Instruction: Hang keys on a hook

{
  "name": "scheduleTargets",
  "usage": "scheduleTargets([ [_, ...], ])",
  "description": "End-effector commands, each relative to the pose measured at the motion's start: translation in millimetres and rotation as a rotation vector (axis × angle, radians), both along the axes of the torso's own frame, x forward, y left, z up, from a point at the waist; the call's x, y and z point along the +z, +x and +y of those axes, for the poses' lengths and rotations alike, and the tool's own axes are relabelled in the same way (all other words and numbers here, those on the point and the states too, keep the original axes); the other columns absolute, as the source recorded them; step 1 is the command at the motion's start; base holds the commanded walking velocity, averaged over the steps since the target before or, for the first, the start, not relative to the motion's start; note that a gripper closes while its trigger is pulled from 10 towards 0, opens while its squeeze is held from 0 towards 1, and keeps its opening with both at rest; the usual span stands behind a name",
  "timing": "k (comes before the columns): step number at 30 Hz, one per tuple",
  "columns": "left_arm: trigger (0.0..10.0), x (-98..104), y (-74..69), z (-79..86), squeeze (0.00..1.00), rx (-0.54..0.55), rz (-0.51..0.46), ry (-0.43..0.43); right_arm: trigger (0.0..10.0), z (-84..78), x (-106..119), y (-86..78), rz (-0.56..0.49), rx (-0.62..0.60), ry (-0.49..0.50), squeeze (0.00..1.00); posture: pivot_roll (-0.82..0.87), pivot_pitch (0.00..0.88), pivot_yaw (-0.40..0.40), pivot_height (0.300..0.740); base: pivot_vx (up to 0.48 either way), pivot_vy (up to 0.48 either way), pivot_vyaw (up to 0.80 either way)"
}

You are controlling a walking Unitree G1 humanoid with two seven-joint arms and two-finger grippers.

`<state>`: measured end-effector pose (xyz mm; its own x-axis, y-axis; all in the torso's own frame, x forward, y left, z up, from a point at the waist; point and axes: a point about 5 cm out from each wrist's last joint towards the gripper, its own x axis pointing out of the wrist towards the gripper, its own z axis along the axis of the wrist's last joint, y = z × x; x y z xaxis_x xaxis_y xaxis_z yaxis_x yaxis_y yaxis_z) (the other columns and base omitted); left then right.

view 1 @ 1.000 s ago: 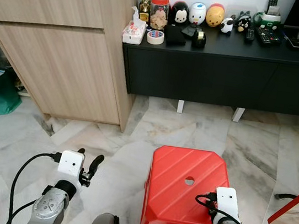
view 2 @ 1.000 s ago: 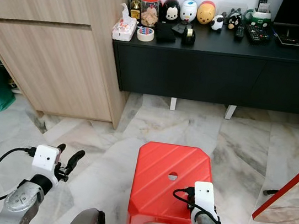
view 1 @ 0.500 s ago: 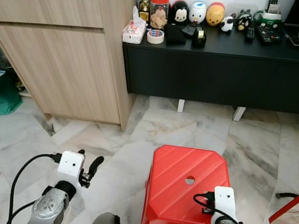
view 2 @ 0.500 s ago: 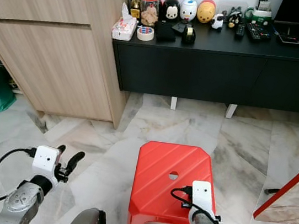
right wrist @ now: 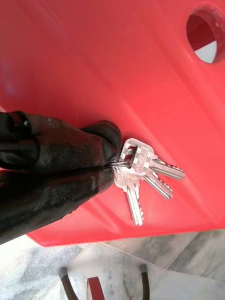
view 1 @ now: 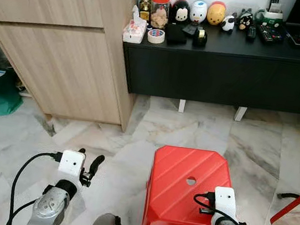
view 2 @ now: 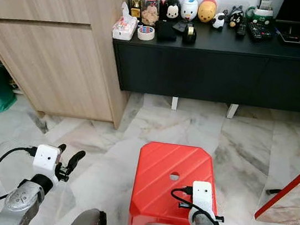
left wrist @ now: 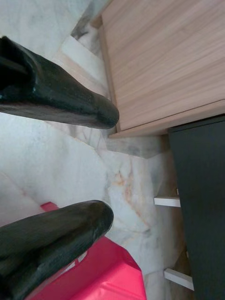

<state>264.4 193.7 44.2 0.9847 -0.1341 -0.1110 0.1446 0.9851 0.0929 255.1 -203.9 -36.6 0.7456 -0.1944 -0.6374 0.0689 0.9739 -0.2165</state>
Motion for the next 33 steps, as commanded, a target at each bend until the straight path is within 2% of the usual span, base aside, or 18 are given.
scheduleTargets([
  [1,10.0,0,-0.4,3.8,0.0,0.003,0.003,0.019,0.0,0.5,0,-0.6,-0.008,-0.019,0.007,0.0,0.11,0.071,0.084,0.628,0.0,0.0,0.0],
  [9,10.0,-2,-1.0,3.1,0.0,0.005,0.007,0.019,0.0,2.0,1,-0.6,-0.05,-0.026,0.01,0.0,0.11,0.069,0.079,0.628,0.0,0.0,0.0],
  [13,10.0,-2,-0.7,3.1,0.0,0.007,0.009,0.019,0.0,4.1,7,4.3,-0.126,-0.036,0.015,0.0,0.1,0.067,0.076,0.628,0.0,0.0,0.0],
  [16,10.0,-3,-0.4,2.9,0.0,0.007,0.01,0.02,0.0,5.6,9,5.7,-0.145,-0.033,0.015,0.0,0.1,0.065,0.074,0.628,0.0,0.0,0.0],
  [26,10.0,-4,2.9,-1.6,0.0,0.015,0.006,0.01,0.0,20.6,17,8.5,-0.288,-0.014,0.059,0.0,0.07,0.049,0.052,0.628,0.0,0.0,0.0],
  [27,10.0,-4,3.1,-2.0,0.0,0.016,0.005,0.009,3.3,20.8,18,8.7,-0.299,-0.021,0.065,0.0,0.07,0.049,0.052,0.628,0.0,0.0,0.0],
  [28,10.0,-4,3.4,-2.5,0.0,0.017,0.005,0.008,4.6,20.6,19,9.2,-0.311,-0.029,0.072,0.0,0.07,0.047,0.05,0.628,0.0,0.0,0.0],
  [29,10.0,-4,3.7,-2.9,0.0,0.019,0.005,0.007,10.0,20.6,21,10.1,-0.341,-0.044,0.09,0.0,0.07,0.047,0.05,0.628,0.0,0.0,0.0],
  [33,10.0,-6,5.2,-4.8,0.0,0.023,0.004,0.003,10.0,18.1,28,12.8,-0.402,-0.067,0.113,0.0,0.06,0.036,0.041,0.628,0.0,0.0,0.0],
])
